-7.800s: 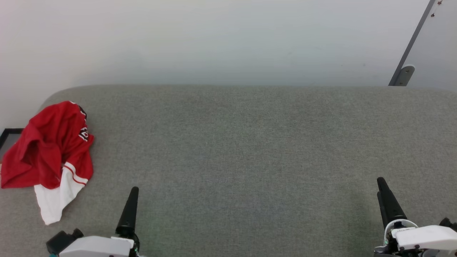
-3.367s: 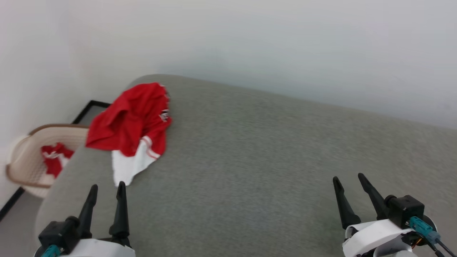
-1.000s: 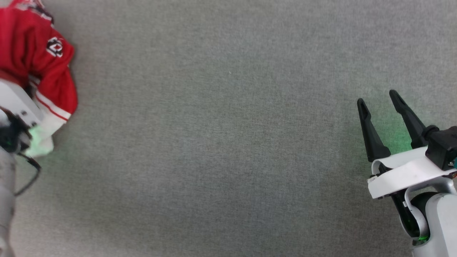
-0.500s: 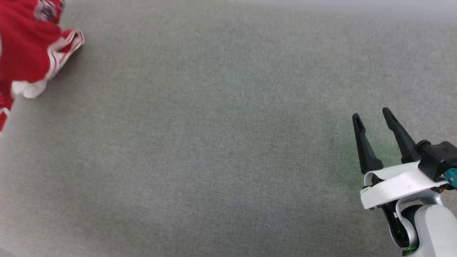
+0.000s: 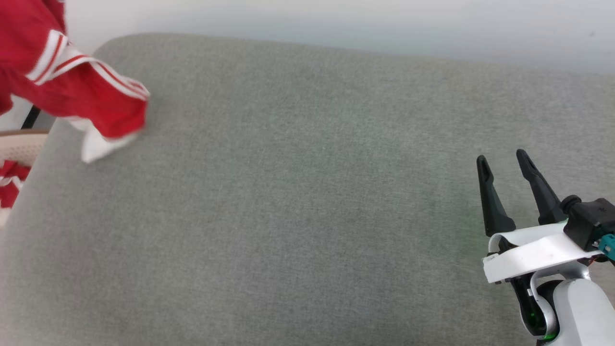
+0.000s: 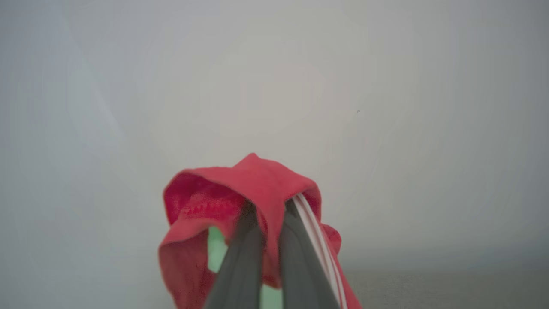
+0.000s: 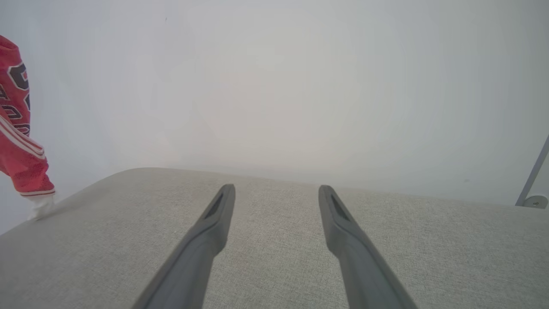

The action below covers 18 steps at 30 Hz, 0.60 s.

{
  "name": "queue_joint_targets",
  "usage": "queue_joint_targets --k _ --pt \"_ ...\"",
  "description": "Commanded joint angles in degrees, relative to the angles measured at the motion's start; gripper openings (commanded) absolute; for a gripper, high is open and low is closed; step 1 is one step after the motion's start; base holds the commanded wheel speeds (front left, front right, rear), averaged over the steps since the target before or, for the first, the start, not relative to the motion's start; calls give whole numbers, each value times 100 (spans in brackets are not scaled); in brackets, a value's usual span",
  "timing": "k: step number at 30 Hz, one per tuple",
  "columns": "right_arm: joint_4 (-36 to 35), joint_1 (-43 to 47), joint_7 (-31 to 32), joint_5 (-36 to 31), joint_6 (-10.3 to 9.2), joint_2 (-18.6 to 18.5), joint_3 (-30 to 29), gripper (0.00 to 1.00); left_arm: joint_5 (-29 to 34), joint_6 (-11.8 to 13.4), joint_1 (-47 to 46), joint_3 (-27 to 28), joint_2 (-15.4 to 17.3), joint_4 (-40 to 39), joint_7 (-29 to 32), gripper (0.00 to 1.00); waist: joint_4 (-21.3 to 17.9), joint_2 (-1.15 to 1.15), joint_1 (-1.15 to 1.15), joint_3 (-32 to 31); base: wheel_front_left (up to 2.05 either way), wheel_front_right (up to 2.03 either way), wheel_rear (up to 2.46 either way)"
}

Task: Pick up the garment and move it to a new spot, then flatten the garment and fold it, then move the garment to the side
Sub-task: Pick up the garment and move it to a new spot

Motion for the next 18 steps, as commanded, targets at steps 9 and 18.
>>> queue_joint_targets --k 9,18 --pt "128 160 -185 3 -8 75 -353 100 -172 144 99 -152 -22 -1379 858 0 -301 0 0 -348 0 0 0" --pt "257 256 -277 -117 -8 135 -655 100 -487 305 256 -313 -220 -2388 1635 0 -748 0 0 -528 0 0 0"
